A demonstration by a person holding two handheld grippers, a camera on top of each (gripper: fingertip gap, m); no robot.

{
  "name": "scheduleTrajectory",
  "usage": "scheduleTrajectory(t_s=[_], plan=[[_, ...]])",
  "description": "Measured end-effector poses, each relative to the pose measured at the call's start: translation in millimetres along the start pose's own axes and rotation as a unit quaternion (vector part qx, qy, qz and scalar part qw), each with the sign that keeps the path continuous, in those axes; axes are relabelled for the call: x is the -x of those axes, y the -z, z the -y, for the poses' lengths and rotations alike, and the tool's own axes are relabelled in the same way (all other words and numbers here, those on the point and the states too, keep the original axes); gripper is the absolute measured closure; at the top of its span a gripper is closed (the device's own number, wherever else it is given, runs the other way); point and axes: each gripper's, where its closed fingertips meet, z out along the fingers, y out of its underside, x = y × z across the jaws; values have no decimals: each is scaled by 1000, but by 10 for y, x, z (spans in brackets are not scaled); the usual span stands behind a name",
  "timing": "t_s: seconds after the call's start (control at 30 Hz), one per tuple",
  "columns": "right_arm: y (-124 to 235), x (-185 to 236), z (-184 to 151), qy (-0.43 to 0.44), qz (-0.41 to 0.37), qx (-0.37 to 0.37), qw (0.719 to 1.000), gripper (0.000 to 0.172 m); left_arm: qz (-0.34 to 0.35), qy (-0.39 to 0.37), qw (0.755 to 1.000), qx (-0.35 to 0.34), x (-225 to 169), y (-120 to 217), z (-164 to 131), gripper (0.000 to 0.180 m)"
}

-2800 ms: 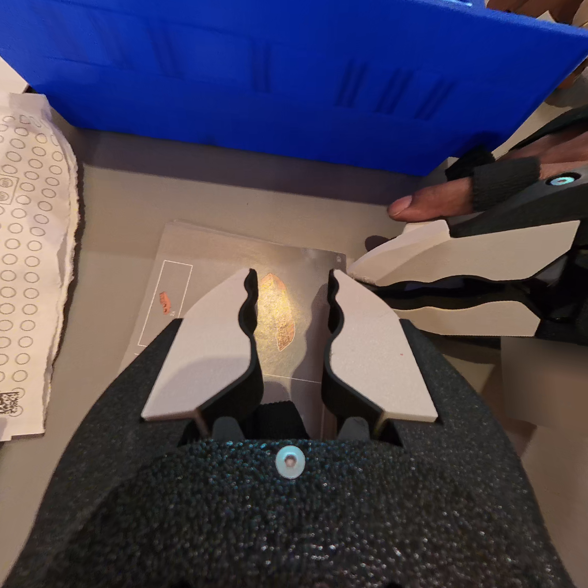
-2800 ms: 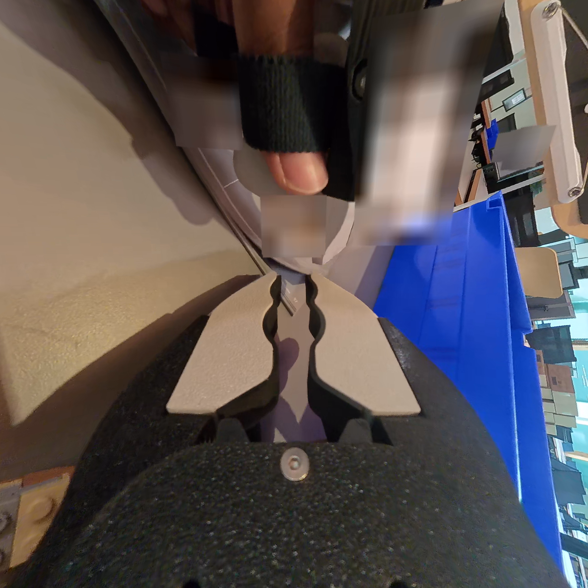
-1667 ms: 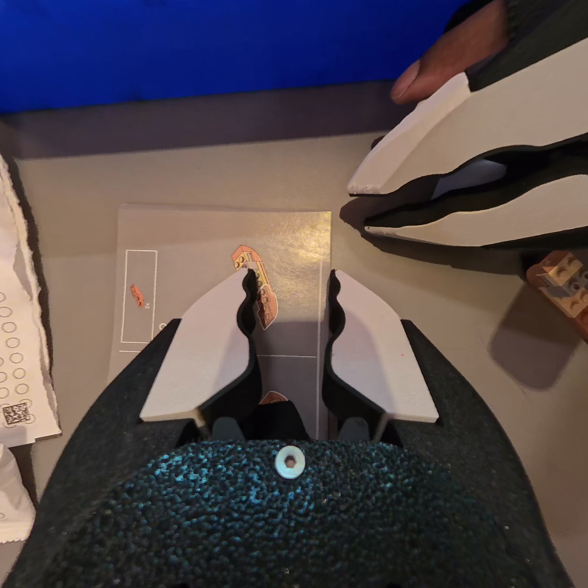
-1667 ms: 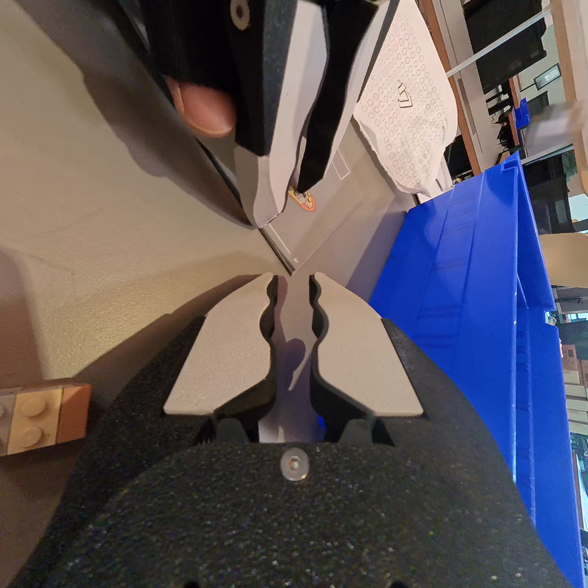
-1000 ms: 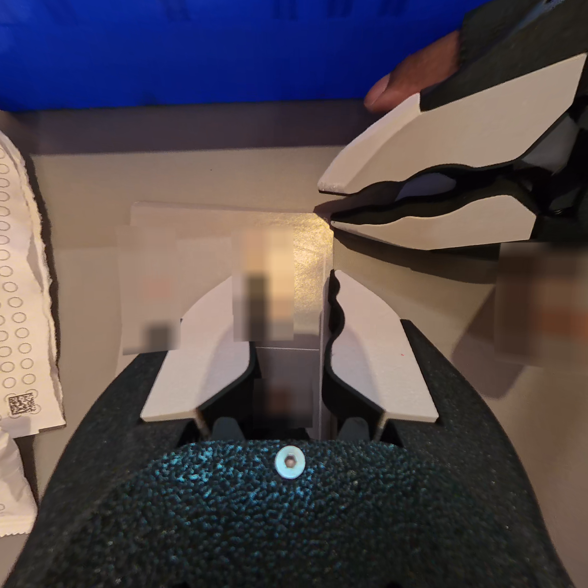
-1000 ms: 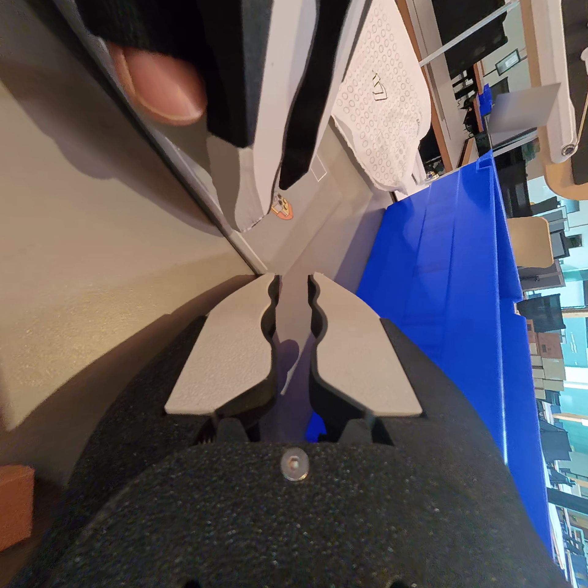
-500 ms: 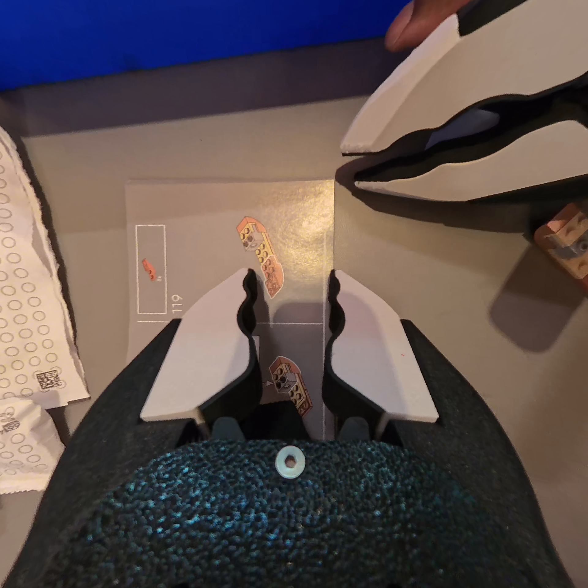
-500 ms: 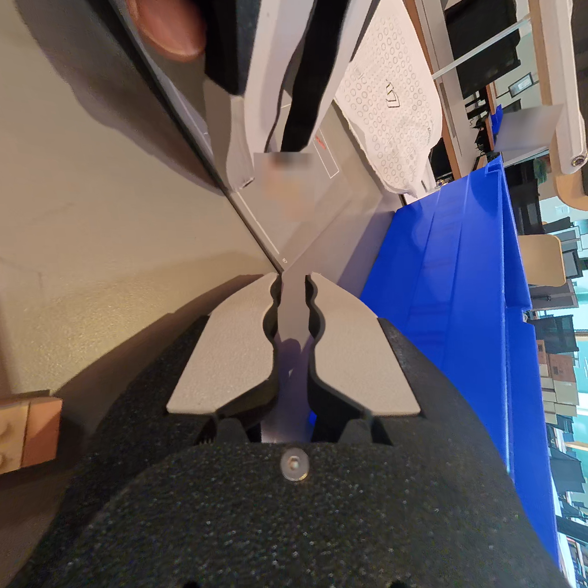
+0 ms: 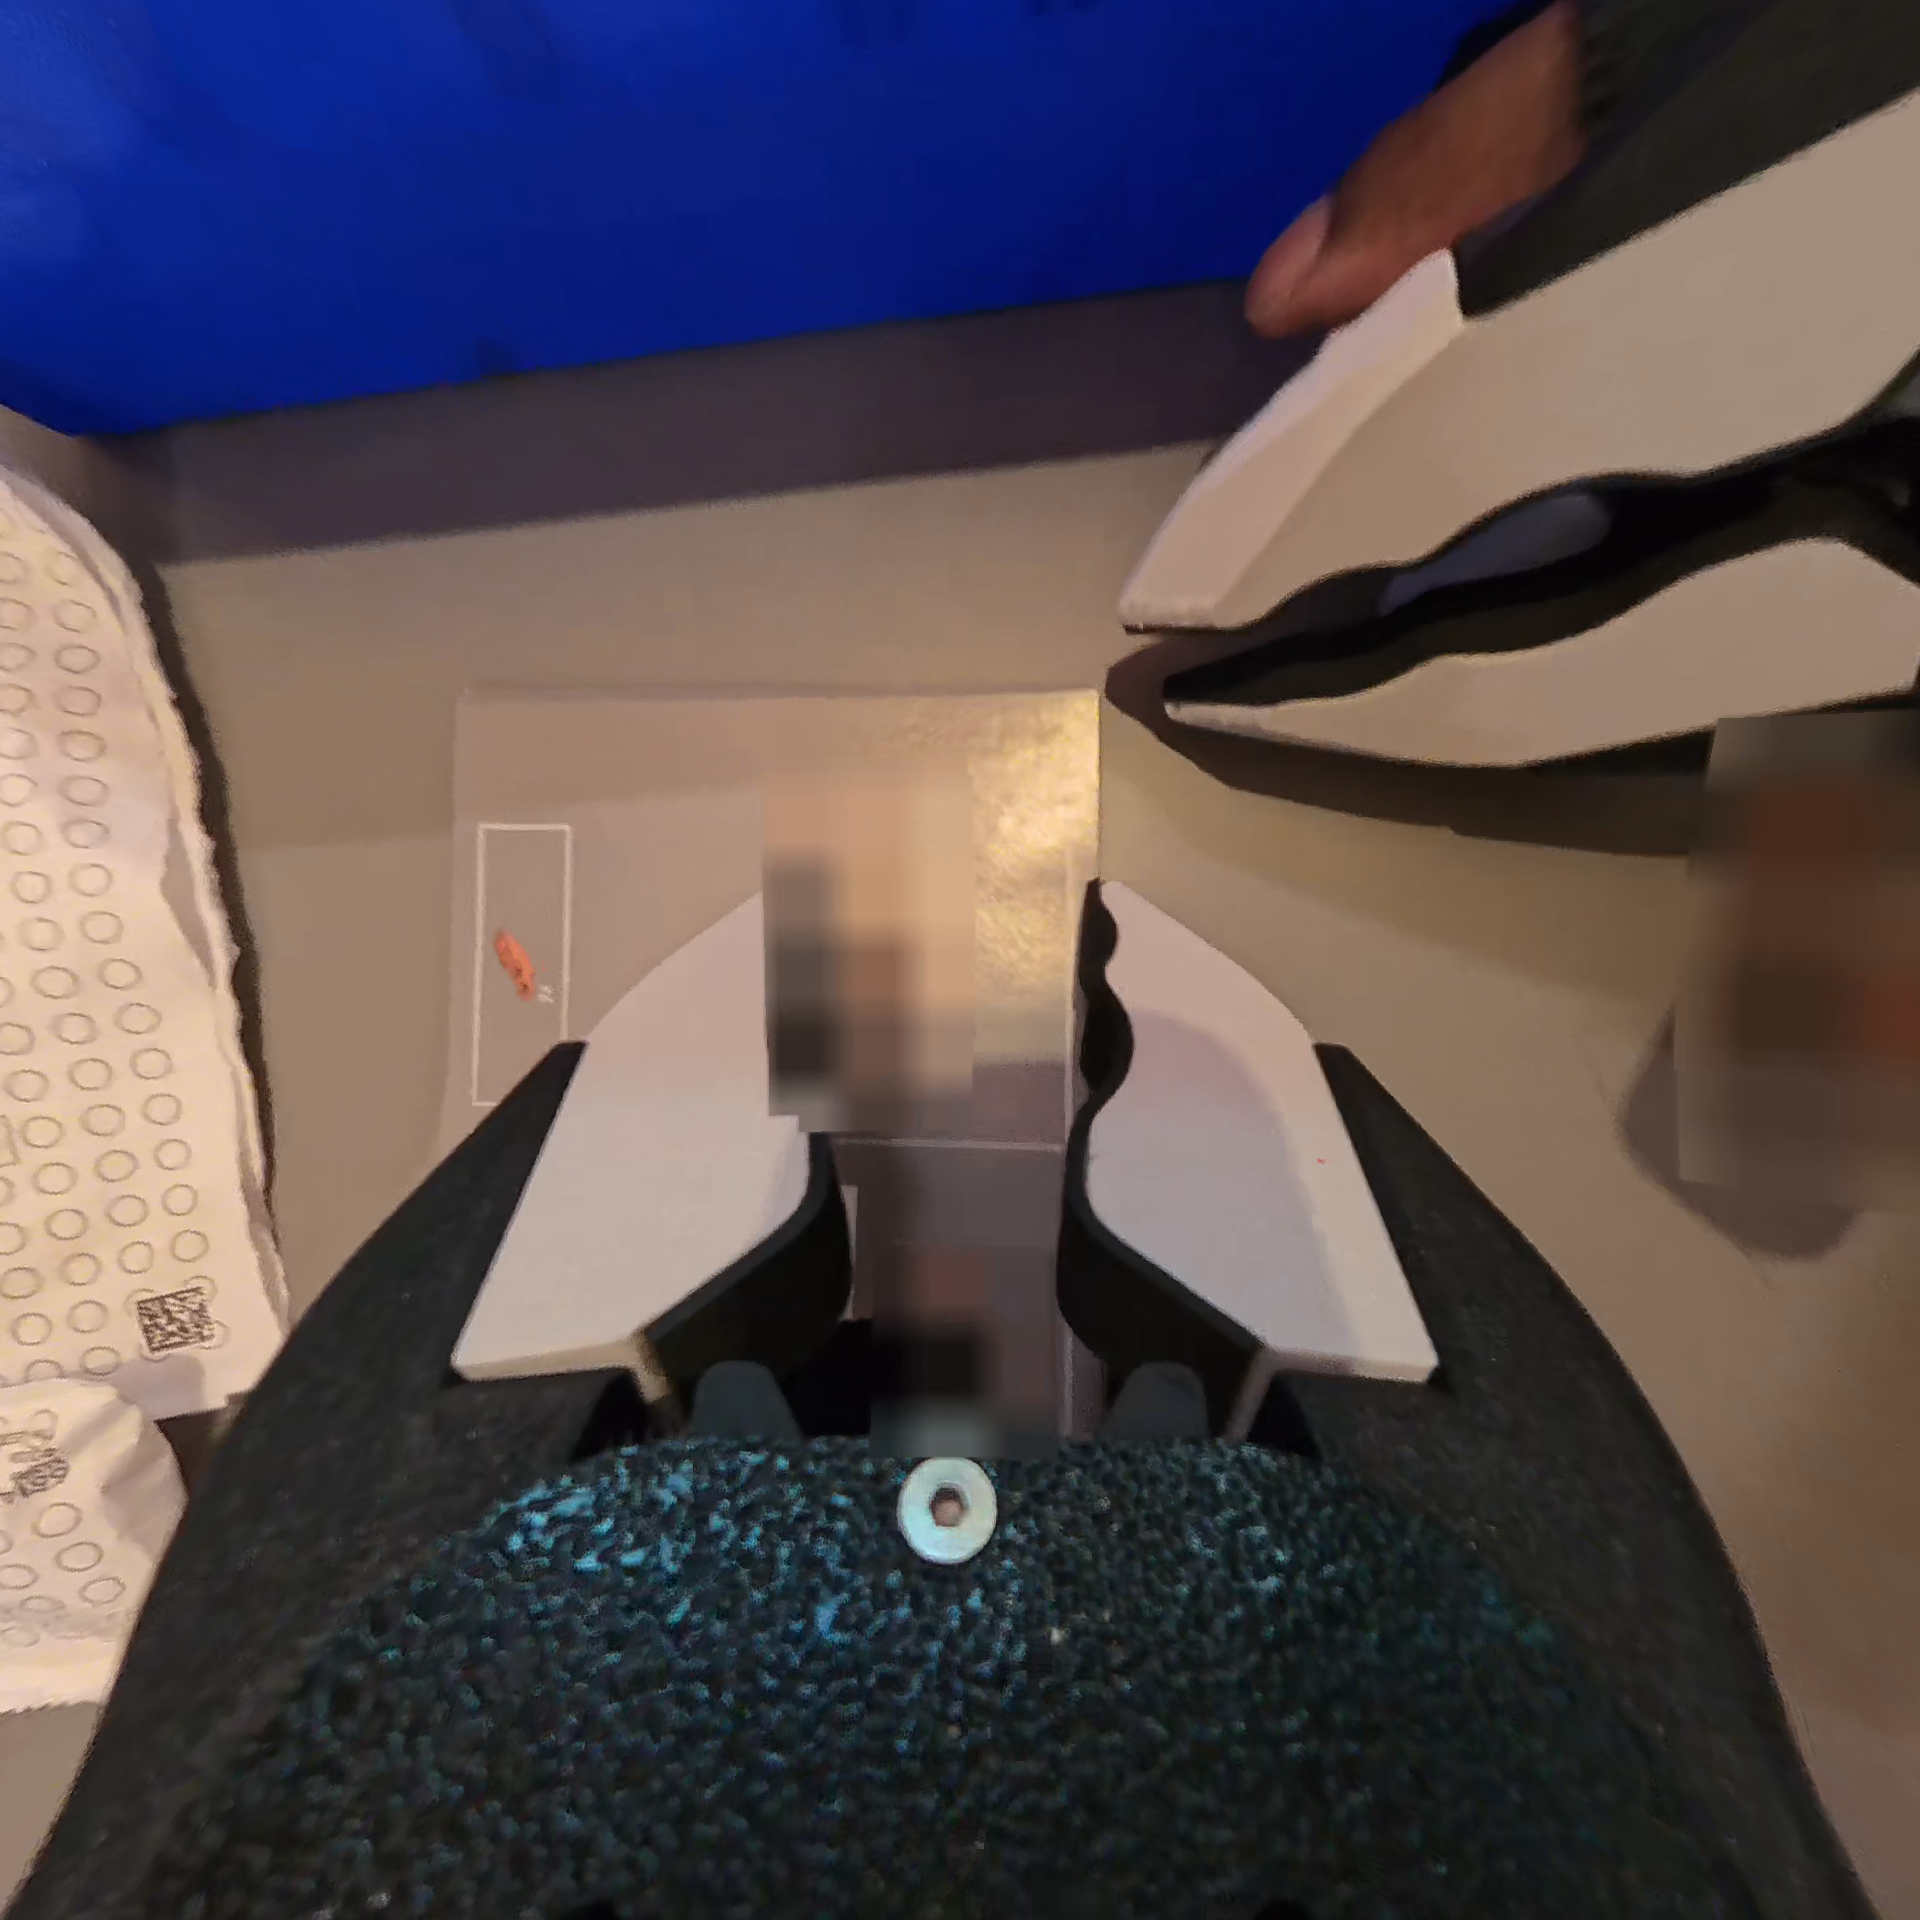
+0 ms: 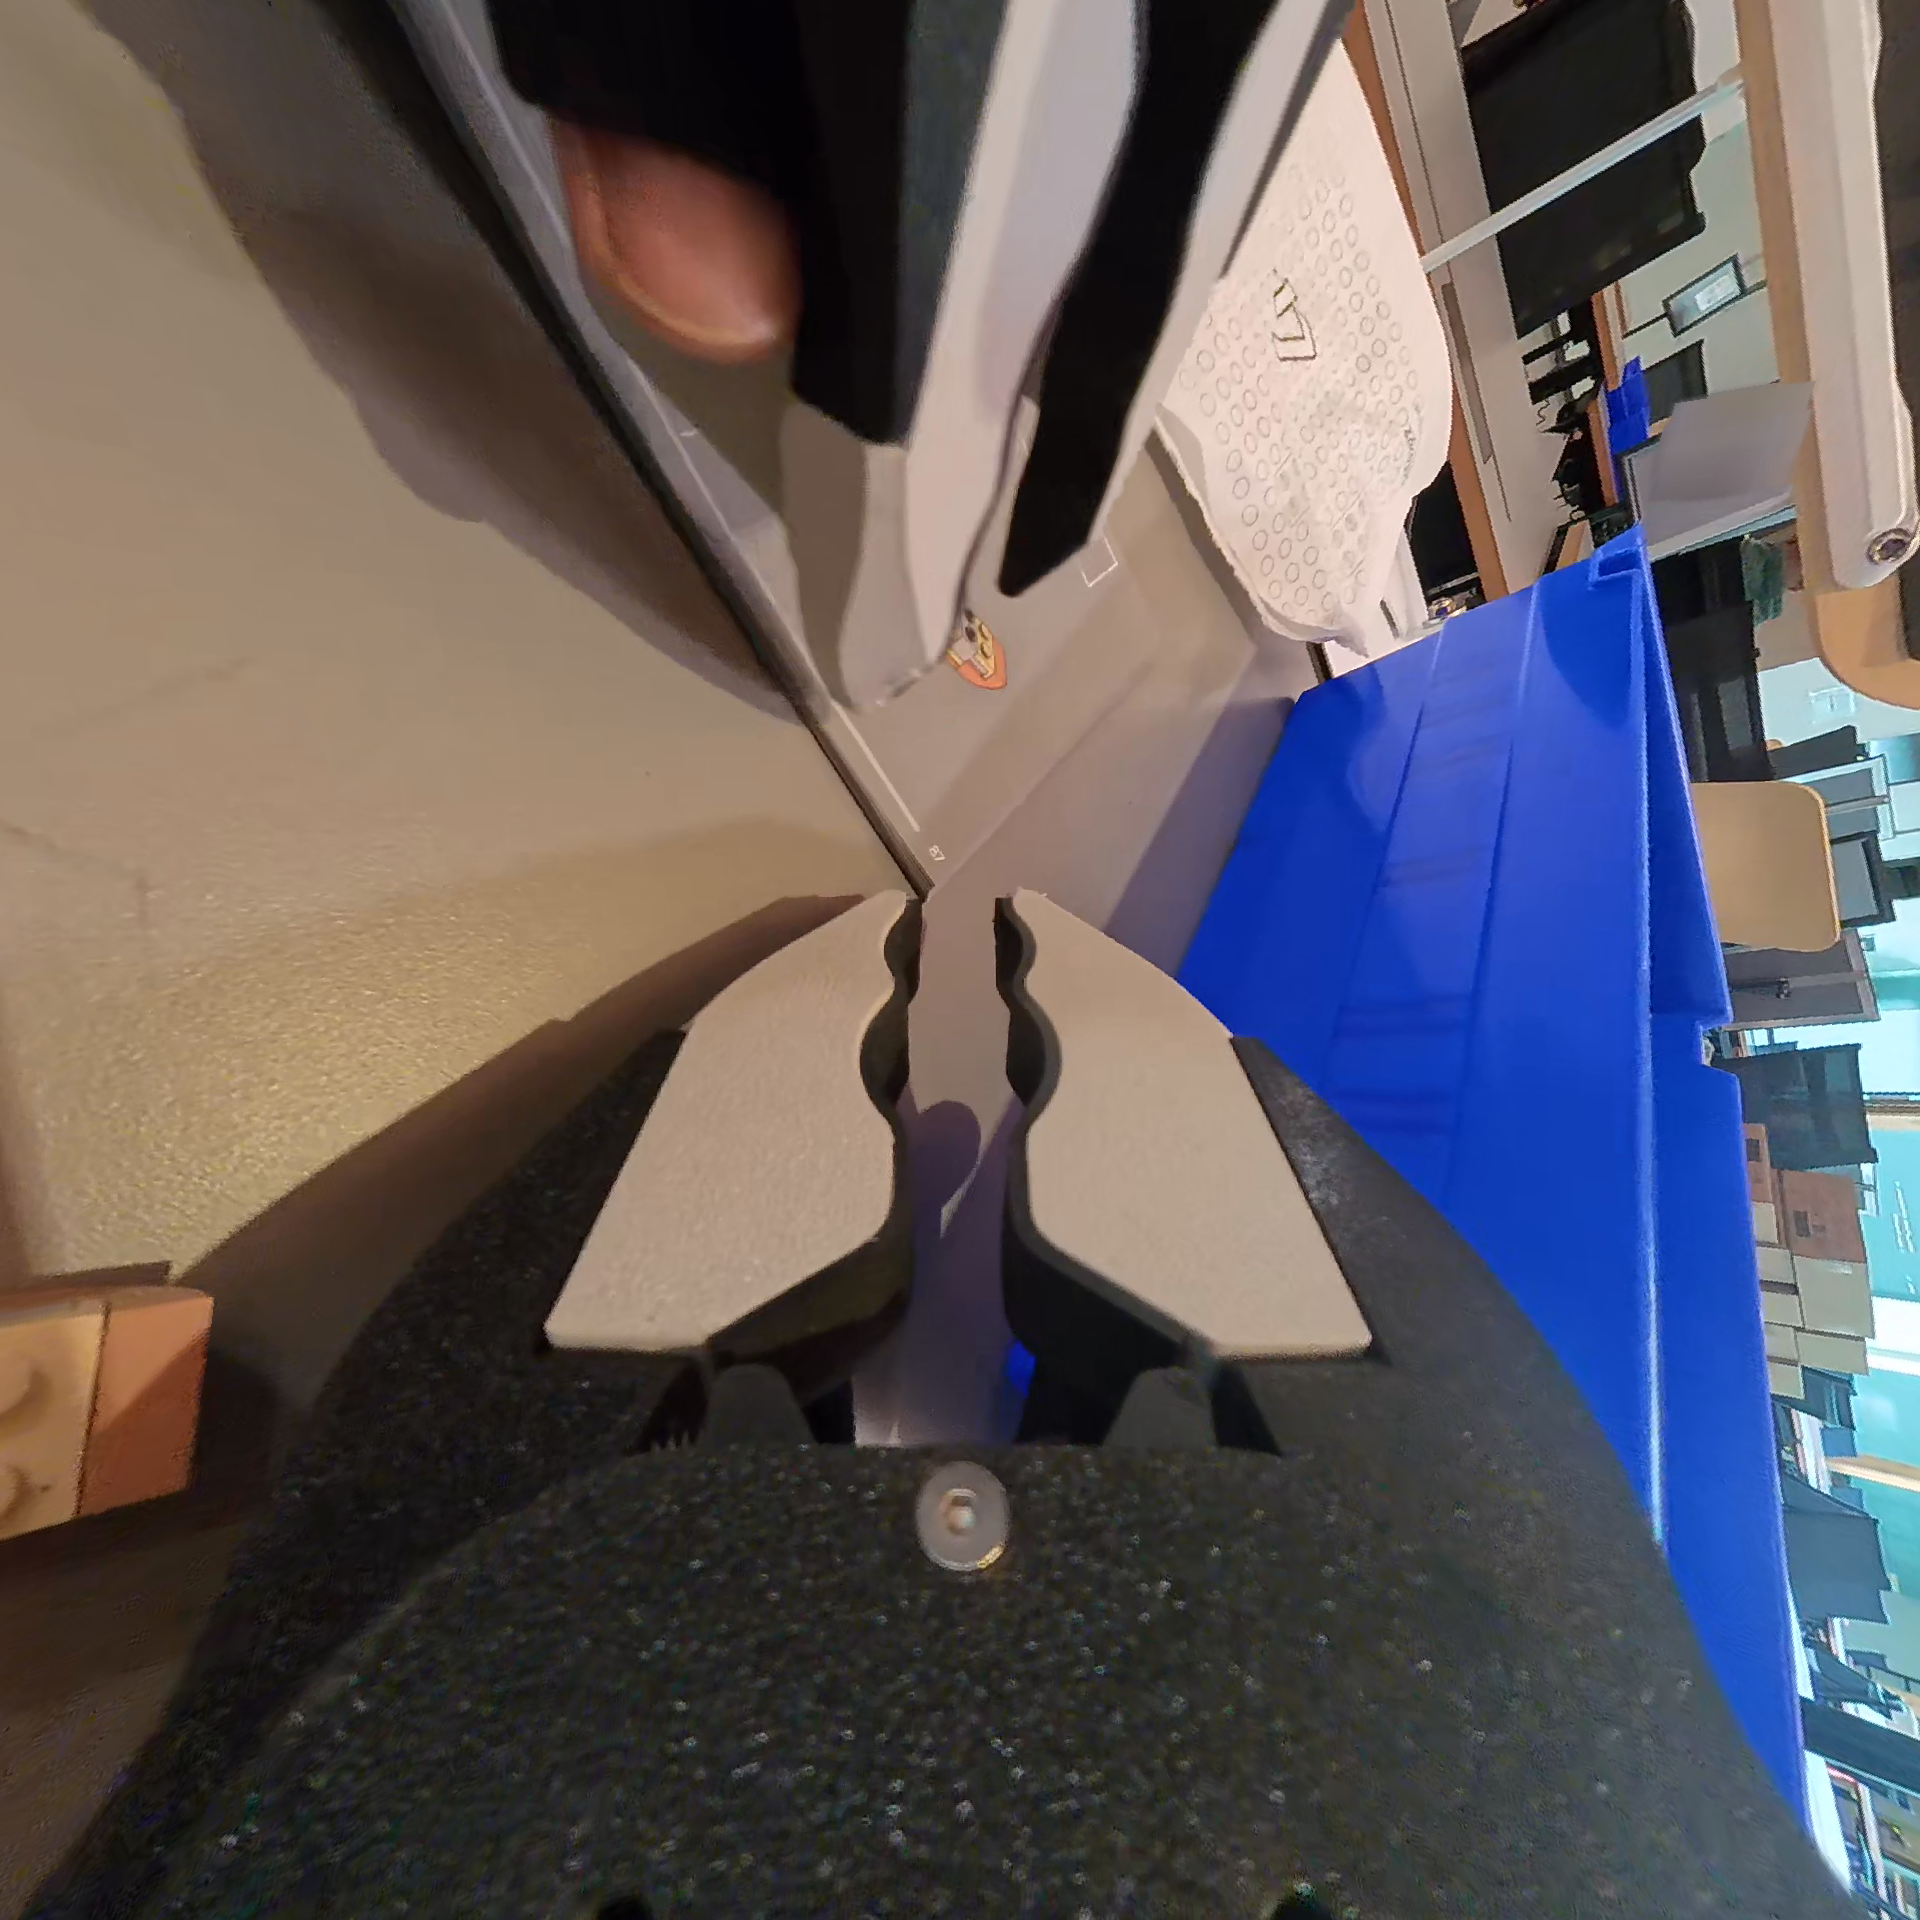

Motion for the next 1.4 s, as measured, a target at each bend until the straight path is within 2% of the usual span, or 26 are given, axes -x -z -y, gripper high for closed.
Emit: scheduleTrajectory(t_s=[0.13, 0.3, 0.47, 0.73, 0.8, 0.9, 1.0, 1.23, 1.4], plan=[[6, 16, 3, 0, 8, 0, 1000, 158, 3, 20, 999, -37, 79, 35, 142, 127], [51, 43, -17, -5, 27, -1, 1000, 153, 6, 50, 998, -32, 236, 11, 285, 111], [113, 81, -48, -4, 42, -8, 999, 153, 4, 36, 999, 25, 247, -219, 210, 100], [139, 113, -44, 6, 47, -15, 999, 157, 2, 11, 1000, 1, 221, -265, 266, 84], [139, 114, -44, 6, 47, -15, 999, 157, -18, 16, 1000, -14, 159, -258, 316, 86], [138, 114, -42, 7, 48, -16, 999, 157, -10, 8, 1000, 11, 179, -314, 231, 88], [139, 116, -41, 8, 48, -17, 999, 157, -17, 14, 1000, 5, 167, -313, 233, 95], [139, 118, -37, 10, 48, -18, 999, 157, -44, 28, 999, -12, 119, -265, 243, 125], [135, 117, -32, 10, 48, -20, 999, 157, -53, 30, 998, -19, 102, -250, 234, 136]])
